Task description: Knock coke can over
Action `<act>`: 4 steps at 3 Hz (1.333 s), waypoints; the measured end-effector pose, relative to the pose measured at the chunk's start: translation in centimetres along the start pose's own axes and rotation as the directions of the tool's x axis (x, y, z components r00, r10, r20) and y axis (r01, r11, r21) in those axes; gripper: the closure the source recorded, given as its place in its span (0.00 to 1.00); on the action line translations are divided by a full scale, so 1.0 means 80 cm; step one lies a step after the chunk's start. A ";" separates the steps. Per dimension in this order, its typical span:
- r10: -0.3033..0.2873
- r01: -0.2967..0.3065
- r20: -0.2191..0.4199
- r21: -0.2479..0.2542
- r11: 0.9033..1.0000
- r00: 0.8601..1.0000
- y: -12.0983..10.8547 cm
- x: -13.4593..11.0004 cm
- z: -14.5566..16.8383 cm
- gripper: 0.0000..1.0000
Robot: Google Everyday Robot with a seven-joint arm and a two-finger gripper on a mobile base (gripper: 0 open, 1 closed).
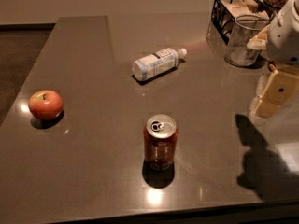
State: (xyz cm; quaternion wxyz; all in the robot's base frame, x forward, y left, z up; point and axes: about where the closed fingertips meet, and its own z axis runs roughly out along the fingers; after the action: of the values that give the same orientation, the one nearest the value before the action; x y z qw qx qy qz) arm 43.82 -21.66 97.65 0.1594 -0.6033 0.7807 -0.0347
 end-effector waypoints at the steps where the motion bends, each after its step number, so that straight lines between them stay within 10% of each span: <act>1: 0.000 0.000 0.004 0.002 1.000 1.000 0.000 -0.001 -0.001 0.00; 3: -0.058 0.066 0.199 -0.036 0.997 0.978 0.053 -0.042 0.012 0.00; 4: -0.090 0.117 0.326 -0.066 0.991 0.941 0.087 -0.077 0.025 0.00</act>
Offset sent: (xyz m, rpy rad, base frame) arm -0.0324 0.0416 -0.0085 0.1624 -0.0256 0.1047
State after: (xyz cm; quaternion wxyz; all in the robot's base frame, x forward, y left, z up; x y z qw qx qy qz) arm 39.24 -13.65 95.30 0.2571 -0.6472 0.7121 0.0889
